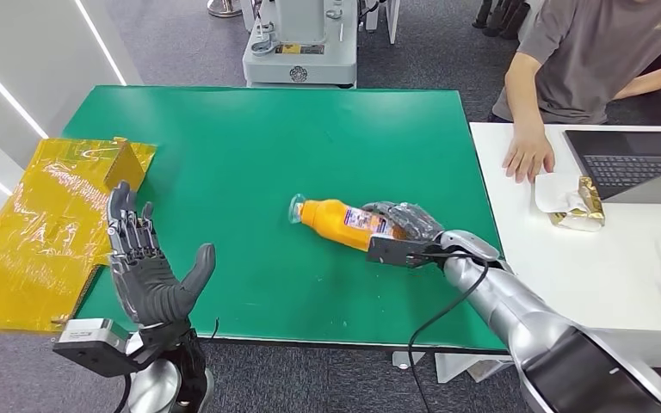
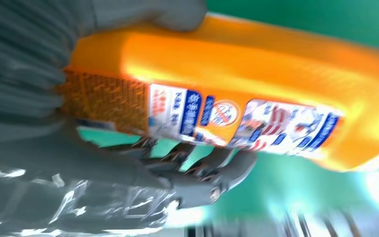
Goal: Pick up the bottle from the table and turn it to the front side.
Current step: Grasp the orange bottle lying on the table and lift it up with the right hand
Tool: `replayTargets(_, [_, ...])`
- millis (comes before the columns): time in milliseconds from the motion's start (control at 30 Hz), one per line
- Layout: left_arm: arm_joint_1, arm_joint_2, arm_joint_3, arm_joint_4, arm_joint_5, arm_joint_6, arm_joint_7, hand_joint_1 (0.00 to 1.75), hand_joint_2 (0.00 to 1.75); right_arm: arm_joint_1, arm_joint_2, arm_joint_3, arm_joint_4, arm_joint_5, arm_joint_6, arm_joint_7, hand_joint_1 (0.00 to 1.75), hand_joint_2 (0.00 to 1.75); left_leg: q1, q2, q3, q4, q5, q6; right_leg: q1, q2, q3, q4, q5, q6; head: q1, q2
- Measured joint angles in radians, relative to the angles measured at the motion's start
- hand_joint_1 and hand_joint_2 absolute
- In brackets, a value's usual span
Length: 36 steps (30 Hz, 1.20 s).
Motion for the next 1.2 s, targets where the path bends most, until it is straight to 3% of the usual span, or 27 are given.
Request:
replayTargets(167, [0.005, 0.0, 0.0, 0.0, -0.006, 0.0, 0.0, 0.0, 1.75, 0.07, 0.013, -0.111, -0.083, -0.087, -0.248, -0.089, 1.75, 1.75, 0.0, 0.0, 0.0, 0.0, 0.0, 0.0, 0.0, 0.0, 0.0, 0.0, -0.001, 0.0, 0.0, 0.0])
replayTargets(367, [0.004, 0.0, 0.0, 0.0, -0.012, -0.005, 0.0, 0.0, 1.75, 0.134, 0.013, -0.192, -0.191, -0.131, -0.327, -0.094, 1.75, 1.75, 0.0, 0.0, 0.0, 0.0, 0.0, 0.0, 0.0, 0.0, 0.0, 0.0, -0.001, -0.001, 0.0, 0.0])
replayTargets(600, [-0.042, 0.005, -0.002, 0.004, -0.046, -0.006, 0.0, 0.0, 1.75, 0.238, 0.013, -0.227, -0.444, -0.253, -0.577, -0.095, 1.75, 1.75, 0.0, 0.001, 0.0, 0.0, 0.0, 0.0, 0.0, 0.001, -0.001, 0.0, -0.001, -0.001, 0.0, 0.0])
replayTargets(800, [-0.12, 0.008, -0.005, 0.072, -0.056, -0.129, 0.0, 0.0, 1.75, 0.318, 0.016, -0.259, -0.644, -0.165, -0.597, -0.096, 1.75, 1.75, 0.0, 0.0, 0.0, 0.0, 0.0, 0.0, 0.0, 0.0, -0.001, 0.0, -0.001, -0.001, 0.0, 0.0])
replayTargets(933, [-0.235, 0.009, -0.005, 0.229, -0.026, -0.274, 0.0, 0.0, 1.75, 0.345, 0.025, -0.263, -0.715, -0.147, -0.597, -0.098, 1.75, 1.75, 0.0, 0.0, 0.0, 0.0, 0.0, -0.001, 0.0, 0.0, -0.001, 0.0, 0.0, -0.001, 0.0, 0.0])
replayTargets(1200, [-0.459, -0.004, -0.005, 0.516, -0.065, -0.348, 0.0, 0.0, 1.75, 0.355, 0.049, -0.214, -0.755, -0.219, -0.597, -0.101, 1.75, 1.75, 0.0, 0.001, 0.0, 0.0, 0.001, -0.002, 0.0, 0.001, -0.001, 0.0, 0.001, -0.001, 0.0, 0.0])
